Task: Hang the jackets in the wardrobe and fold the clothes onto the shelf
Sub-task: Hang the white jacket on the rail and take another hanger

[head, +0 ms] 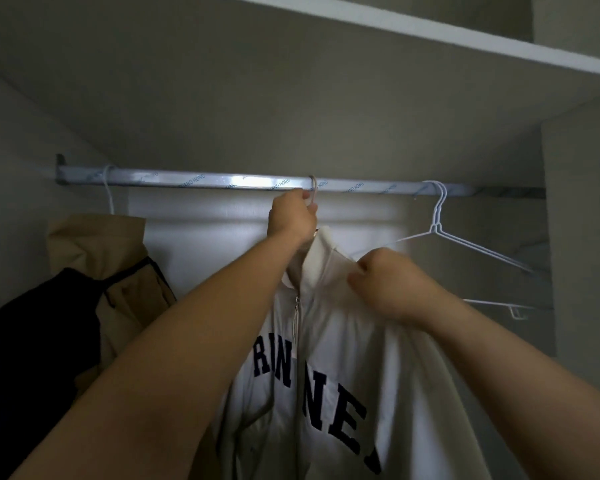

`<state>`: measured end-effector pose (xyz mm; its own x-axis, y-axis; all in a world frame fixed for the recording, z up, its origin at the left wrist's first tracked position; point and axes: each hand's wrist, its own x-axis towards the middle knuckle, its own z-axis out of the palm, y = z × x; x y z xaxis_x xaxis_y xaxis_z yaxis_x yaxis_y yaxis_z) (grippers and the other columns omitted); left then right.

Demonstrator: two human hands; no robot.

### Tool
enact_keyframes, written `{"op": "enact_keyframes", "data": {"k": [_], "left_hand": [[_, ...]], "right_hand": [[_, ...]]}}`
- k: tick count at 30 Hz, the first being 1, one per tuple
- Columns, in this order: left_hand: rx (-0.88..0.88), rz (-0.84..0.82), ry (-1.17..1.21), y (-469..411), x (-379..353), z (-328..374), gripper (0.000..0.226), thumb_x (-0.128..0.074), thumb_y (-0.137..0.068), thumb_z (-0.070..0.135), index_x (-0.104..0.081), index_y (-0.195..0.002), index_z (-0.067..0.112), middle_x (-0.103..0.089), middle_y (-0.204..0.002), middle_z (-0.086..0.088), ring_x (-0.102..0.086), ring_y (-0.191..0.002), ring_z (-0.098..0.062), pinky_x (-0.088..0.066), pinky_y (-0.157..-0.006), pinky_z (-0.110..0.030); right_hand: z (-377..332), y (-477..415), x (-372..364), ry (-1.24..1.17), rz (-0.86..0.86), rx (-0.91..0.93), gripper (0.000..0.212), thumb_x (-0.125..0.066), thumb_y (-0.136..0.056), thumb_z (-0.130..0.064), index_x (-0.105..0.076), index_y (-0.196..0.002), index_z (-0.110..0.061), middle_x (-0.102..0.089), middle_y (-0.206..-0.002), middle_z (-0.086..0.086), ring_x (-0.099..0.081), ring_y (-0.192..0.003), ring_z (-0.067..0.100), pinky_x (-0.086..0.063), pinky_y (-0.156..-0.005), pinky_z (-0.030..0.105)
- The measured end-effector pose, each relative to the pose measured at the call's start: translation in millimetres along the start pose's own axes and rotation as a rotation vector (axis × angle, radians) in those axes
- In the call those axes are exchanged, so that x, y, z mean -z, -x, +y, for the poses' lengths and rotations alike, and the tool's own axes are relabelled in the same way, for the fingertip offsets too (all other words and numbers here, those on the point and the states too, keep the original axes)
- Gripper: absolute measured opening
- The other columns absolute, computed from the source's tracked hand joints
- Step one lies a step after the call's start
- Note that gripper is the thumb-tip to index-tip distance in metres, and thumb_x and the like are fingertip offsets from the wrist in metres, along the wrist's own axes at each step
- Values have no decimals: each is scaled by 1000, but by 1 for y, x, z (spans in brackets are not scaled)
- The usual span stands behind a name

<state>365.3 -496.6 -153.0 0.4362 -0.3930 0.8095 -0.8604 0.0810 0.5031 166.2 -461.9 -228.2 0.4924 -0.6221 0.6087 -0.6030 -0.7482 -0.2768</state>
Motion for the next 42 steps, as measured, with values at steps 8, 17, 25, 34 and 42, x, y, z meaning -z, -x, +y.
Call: {"op": "enact_keyframes", "data": {"k": [8, 17, 25, 34, 42], "left_hand": [[117, -17, 54, -2, 41, -16, 14, -62, -94, 16, -66, -80, 17, -72, -110, -7, -65, -107, -23, -49, -99, -31], [176, 125, -59, 0, 113, -61, 18, -58, -93, 10, -75, -92, 7, -73, -108, -11, -66, -107, -27, -52, -99, -38], [160, 180, -220, 6, 139, -74, 21, -54, -97, 13, -74, -99, 8, -72, -114, -9, -64, -111, -25, -49, -101, -33], [190, 220, -386, 8, 154, -76, 20, -53, -99, 17, -72, -103, 9, -70, -114, -12, -64, -109, -28, -43, -82, -26], [221, 227, -432, 11, 169, -82, 19, -55, -97, 16, -72, -102, 10, -70, -114, -14, -64, -108, -31, -47, -84, -29]], "right_hand": [[-68, 19, -18, -99, 12, 76, 31, -50, -92, -6, -32, -68, -16, -53, -85, 8, -41, -60, 14, -34, -53, 24], [-130, 17, -48, -247, -72, 200, 11, -62, -94, -13, -61, -103, -6, -62, -104, 11, -62, -89, 22, -43, -71, 24], [-146, 14, -67, -358, -56, 256, 33, -57, -93, -16, -36, -68, -22, -44, -74, -4, -43, -60, 7, -30, -48, 18], [-151, 12, -66, -366, -84, 294, 30, -55, -94, -14, -37, -71, -19, -58, -92, 10, -45, -65, 12, -34, -54, 21], [-171, 13, -76, -394, -57, 313, 34, -57, -92, -15, -36, -67, -21, -43, -74, -2, -43, -62, 10, -40, -61, 27]]}}
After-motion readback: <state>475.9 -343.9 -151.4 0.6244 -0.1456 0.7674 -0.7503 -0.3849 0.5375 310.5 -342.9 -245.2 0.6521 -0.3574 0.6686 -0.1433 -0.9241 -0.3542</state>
